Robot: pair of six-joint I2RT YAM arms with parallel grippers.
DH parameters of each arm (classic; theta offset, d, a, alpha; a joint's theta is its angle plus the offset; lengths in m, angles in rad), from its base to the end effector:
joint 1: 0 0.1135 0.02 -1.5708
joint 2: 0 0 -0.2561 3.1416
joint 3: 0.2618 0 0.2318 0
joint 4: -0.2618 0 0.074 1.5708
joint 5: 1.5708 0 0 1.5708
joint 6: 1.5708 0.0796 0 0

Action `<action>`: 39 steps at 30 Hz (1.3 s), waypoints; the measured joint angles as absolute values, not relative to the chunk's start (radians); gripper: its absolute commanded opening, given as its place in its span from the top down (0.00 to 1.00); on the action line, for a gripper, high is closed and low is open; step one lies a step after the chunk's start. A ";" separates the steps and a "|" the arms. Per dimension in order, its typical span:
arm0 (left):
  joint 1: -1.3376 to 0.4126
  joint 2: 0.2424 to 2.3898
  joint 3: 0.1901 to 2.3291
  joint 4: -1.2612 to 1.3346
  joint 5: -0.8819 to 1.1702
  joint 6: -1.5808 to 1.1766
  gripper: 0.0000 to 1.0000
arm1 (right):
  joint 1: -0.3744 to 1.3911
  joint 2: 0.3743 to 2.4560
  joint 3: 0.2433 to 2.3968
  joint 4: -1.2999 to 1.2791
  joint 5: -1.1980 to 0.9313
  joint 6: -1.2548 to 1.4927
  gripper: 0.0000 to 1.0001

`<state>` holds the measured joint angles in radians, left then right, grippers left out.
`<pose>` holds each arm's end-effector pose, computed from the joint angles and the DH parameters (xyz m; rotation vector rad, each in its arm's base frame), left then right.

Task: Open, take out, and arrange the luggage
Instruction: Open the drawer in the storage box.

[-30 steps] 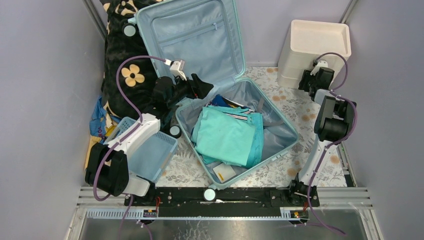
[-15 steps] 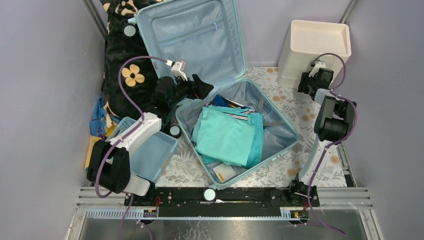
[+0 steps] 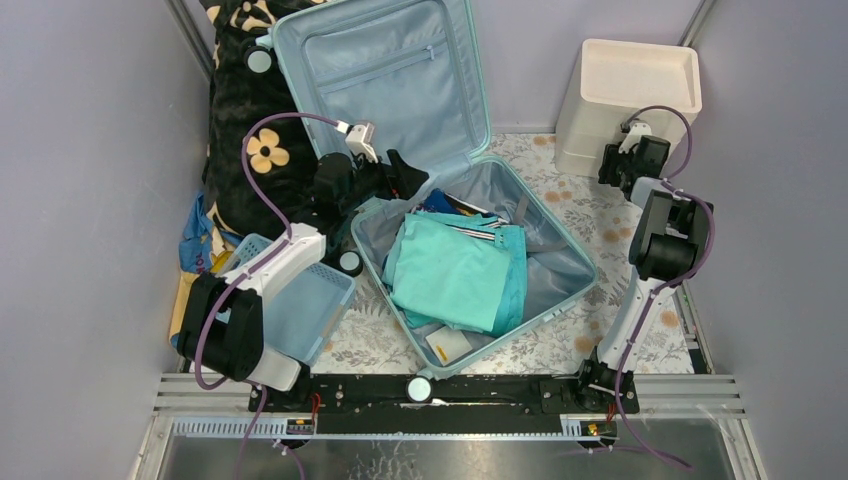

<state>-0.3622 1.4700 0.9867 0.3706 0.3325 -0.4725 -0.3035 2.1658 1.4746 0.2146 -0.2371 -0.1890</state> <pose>0.3355 -0.1549 0.3006 0.1646 1.7523 -0.8972 0.4911 -0.1342 0.1596 -0.0308 2.0334 -0.0669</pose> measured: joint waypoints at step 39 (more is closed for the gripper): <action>-0.380 1.453 0.992 0.364 0.333 -0.439 0.09 | -0.368 2.134 1.322 0.302 -0.389 -0.219 0.98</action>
